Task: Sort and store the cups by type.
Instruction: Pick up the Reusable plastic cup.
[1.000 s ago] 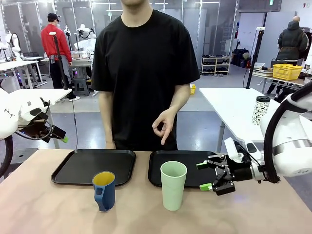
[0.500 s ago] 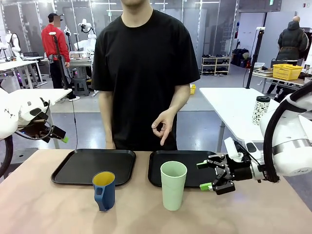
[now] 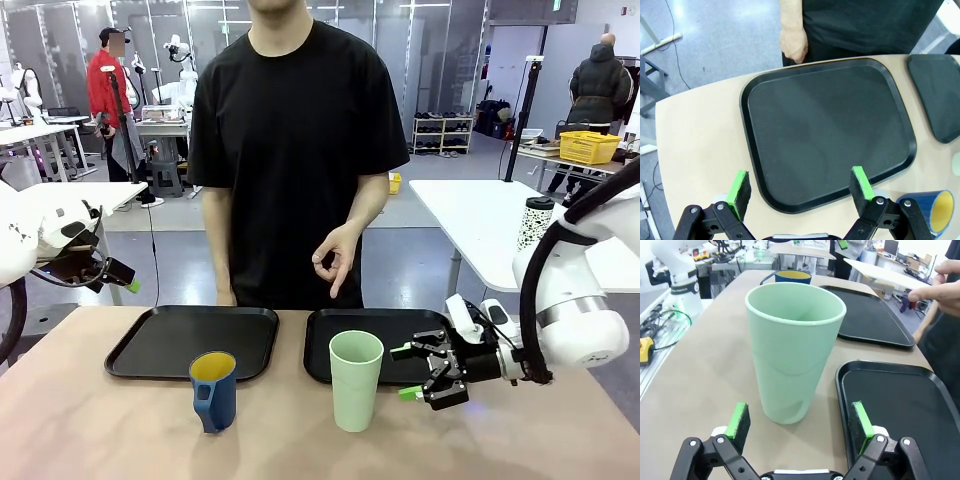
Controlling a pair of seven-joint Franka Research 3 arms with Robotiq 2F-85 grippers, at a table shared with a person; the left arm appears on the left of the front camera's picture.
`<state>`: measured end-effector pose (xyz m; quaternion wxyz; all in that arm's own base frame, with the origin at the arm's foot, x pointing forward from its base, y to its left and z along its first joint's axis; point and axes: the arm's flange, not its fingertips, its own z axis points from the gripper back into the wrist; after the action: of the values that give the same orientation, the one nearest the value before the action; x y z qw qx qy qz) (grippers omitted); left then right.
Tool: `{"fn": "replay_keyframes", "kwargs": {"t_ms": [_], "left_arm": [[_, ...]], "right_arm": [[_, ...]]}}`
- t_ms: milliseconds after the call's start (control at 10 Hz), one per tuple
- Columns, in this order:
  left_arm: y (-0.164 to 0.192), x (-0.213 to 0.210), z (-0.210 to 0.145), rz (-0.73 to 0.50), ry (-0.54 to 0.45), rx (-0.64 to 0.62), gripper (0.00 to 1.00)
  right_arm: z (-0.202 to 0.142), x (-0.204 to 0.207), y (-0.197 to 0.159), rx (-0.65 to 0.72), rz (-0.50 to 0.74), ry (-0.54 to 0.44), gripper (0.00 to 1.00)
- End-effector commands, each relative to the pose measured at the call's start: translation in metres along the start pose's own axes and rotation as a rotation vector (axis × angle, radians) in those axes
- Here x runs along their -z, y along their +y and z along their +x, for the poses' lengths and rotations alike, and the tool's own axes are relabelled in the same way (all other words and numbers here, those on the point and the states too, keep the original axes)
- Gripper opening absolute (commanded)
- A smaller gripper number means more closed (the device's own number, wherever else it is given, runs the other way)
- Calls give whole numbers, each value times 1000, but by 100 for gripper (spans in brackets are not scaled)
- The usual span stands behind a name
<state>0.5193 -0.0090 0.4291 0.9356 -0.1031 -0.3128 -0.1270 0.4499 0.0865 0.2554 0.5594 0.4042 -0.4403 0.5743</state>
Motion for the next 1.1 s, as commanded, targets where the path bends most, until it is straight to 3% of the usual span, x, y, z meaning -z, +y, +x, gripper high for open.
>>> {"fn": "replay_keyframes", "kwargs": {"t_ms": [0, 100, 1000], "left_arm": [[0, -1, 1, -2, -5, -8, 100], [0, -1, 1, -2, -5, -8, 100], [0, -1, 1, -2, -5, -8, 100]], "right_arm": [[-4, 10, -10, 5, 23, -70, 100], [-6, 17, -11, -5, 54, -112, 100], [-18, 56, -15, 17, 124, -165, 100]]}}
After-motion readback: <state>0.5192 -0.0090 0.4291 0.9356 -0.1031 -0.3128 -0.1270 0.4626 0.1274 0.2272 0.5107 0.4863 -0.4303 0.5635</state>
